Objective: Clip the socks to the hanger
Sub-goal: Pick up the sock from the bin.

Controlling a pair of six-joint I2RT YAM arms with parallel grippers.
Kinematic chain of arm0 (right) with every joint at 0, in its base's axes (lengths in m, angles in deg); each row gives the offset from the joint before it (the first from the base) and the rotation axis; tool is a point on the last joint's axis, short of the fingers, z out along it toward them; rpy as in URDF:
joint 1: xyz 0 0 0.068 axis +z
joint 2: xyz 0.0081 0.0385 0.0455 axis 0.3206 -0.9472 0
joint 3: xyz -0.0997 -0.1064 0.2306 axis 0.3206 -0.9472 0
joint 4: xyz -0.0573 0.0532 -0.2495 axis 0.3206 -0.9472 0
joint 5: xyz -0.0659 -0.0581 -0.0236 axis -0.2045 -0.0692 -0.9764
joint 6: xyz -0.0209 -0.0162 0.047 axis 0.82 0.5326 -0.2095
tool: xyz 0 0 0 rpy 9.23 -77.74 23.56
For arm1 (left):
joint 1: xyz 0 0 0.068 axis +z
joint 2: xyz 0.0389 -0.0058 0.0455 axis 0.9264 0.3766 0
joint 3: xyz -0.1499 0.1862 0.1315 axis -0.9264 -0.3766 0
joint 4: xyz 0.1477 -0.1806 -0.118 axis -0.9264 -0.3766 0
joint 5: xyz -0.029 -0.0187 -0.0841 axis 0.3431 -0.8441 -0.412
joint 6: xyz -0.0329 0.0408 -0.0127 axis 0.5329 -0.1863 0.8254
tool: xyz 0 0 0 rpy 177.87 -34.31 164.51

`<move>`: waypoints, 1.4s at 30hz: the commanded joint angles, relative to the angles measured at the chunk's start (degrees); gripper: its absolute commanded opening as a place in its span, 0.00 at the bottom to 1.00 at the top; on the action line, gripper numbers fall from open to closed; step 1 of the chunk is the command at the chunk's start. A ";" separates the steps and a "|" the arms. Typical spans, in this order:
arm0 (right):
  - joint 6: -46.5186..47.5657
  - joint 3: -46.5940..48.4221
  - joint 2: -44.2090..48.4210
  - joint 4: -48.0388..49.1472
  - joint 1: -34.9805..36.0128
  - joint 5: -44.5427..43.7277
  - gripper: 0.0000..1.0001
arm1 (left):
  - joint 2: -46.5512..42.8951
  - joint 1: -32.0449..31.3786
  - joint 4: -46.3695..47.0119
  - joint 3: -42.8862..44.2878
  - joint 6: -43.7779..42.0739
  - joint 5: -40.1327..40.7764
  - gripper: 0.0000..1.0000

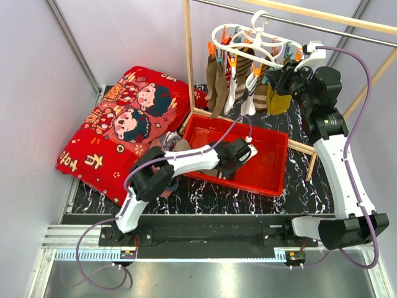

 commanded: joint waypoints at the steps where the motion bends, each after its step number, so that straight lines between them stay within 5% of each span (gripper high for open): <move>1: 0.04 -0.48 1.43 0.85 -0.19 -0.56 0.13 | 2.91 1.21 -1.05 3.55 -1.05 2.63 0.26; 9: -0.13 -0.83 1.34 1.02 -0.19 -0.56 0.12 | 0.55 5.26 1.05 11.39 -1.40 1.23 0.00; 21: -0.48 -1.19 1.78 1.46 -0.19 -0.38 0.11 | -11.14 7.37 8.17 9.03 2.71 -1.77 0.00; 30: -1.54 -1.27 2.04 1.55 -0.19 0.76 0.10 | -28.53 7.37 22.41 0.32 9.22 -3.52 0.00; 42: -2.86 -1.19 2.22 1.73 -0.19 2.78 0.08 | -29.35 7.02 30.15 5.93 17.75 -16.44 0.00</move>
